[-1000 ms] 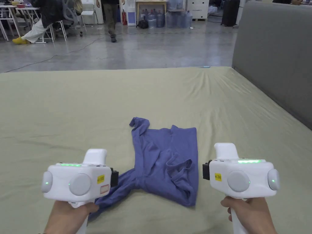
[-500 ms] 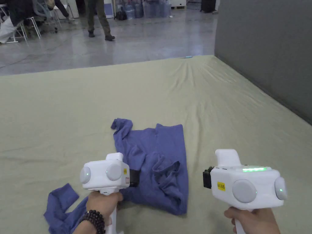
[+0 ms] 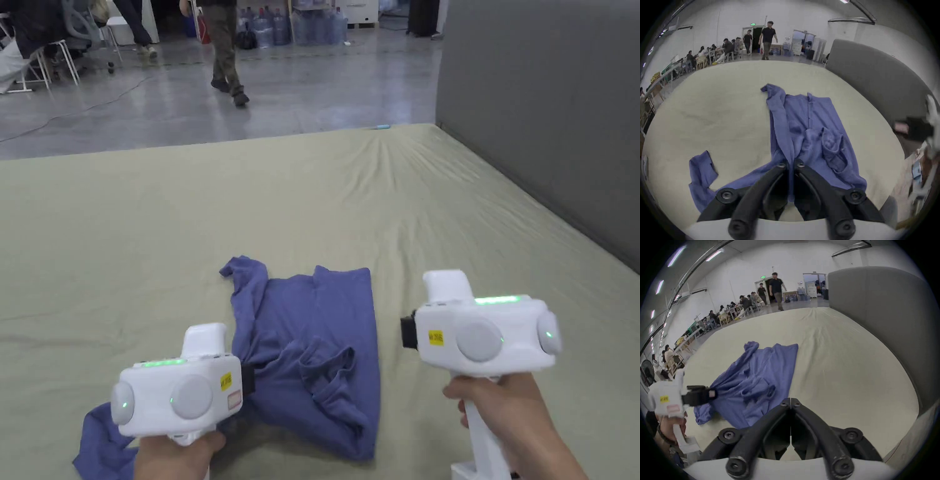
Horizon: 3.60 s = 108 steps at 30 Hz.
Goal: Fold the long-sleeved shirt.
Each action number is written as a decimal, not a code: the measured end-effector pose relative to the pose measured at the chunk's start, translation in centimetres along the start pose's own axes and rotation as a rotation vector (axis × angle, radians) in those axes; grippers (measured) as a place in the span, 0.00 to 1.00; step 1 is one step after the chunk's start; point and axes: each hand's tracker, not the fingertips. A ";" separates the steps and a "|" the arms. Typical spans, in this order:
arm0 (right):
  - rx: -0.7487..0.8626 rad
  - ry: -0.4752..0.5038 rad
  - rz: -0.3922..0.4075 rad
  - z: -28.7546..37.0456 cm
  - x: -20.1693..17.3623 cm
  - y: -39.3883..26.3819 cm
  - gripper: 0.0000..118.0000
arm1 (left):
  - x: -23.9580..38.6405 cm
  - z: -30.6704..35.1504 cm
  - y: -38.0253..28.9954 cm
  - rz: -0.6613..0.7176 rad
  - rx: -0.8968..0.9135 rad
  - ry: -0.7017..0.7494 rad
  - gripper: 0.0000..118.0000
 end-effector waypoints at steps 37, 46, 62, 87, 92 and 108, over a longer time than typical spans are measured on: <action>0.147 -0.021 0.011 -7.7 6.3 20.3 0.00 | -7.5 12.5 12.6 0.063 0.483 0.079 0.00; 0.308 -0.012 -0.045 4.6 5.6 27.6 0.00 | -10.4 15.7 26.5 0.160 0.582 -0.018 0.00; 0.406 -0.085 -0.046 1.4 3.1 38.4 0.00 | -10.2 11.8 40.8 0.119 0.565 0.061 0.00; -0.037 -0.007 0.005 -8.5 7.2 6.3 0.00 | -13.5 2.4 8.2 0.048 0.172 0.024 0.00; -0.214 -0.020 0.084 -8.2 7.0 -2.1 0.00 | -12.3 3.1 -1.1 0.032 0.058 0.018 0.00; -0.036 -0.082 0.065 1.6 6.4 -2.8 0.61 | -12.5 12.9 -1.6 0.079 0.205 -0.024 0.87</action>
